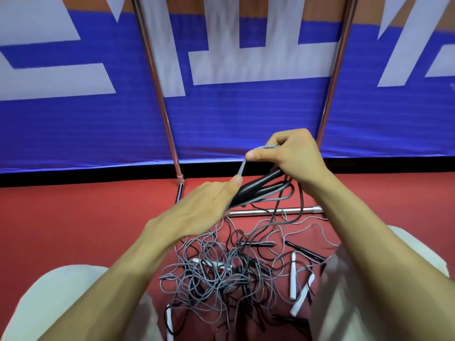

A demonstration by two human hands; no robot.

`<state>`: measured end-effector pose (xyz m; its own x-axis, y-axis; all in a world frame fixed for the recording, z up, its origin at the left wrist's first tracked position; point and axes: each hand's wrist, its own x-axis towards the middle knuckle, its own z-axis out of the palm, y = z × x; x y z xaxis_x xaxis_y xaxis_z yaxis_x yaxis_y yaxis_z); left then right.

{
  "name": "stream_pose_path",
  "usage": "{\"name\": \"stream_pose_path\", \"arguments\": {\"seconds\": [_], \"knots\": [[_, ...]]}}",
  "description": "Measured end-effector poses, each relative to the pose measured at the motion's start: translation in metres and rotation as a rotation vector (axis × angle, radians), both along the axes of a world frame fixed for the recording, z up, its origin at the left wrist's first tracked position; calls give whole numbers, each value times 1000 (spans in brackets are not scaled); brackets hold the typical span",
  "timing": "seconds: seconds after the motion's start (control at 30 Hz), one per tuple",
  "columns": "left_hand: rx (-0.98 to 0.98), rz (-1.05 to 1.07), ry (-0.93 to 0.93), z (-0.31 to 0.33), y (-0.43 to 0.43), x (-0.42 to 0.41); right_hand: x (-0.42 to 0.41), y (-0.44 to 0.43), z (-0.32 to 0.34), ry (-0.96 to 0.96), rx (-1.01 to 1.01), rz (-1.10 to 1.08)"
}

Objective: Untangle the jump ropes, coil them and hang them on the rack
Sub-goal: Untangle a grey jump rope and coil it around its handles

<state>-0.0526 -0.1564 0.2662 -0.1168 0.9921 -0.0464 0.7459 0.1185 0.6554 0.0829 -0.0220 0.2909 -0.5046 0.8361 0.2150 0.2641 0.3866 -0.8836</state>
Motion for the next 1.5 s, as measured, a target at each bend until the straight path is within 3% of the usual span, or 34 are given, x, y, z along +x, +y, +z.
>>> {"name": "stream_pose_path", "arguments": {"seconds": [0.17,0.27,0.37,0.53,0.63,0.73,0.83,1.03,1.13,1.23,1.33,1.5], "knots": [[174,-116,-57,3,-11,-2,2,3,-2,131,-428,194],[256,-19,-195,10,-11,-4,-6,5,-8,222,-521,221],[345,212,-234,14,-6,-14,-17,0,-18,160,-431,205],[406,485,-268,10,-2,-36,-27,-18,-25,1,-288,380],[415,591,-309,10,-1,-50,-27,-28,-31,-324,-55,513],[426,681,-132,12,0,-62,-25,-38,-32,-521,93,663],[390,707,82,10,1,-64,-24,-42,-31,-503,266,718],[336,605,197,3,5,-57,-17,-33,-29,-335,624,632],[195,539,221,1,8,-52,-16,-26,-27,-229,671,489],[58,416,187,1,7,-41,-15,-19,-22,-71,587,243],[28,262,168,3,2,-27,-12,-11,-16,-60,373,100],[-62,122,145,4,1,-24,-12,-11,-17,-38,-131,291]]}}
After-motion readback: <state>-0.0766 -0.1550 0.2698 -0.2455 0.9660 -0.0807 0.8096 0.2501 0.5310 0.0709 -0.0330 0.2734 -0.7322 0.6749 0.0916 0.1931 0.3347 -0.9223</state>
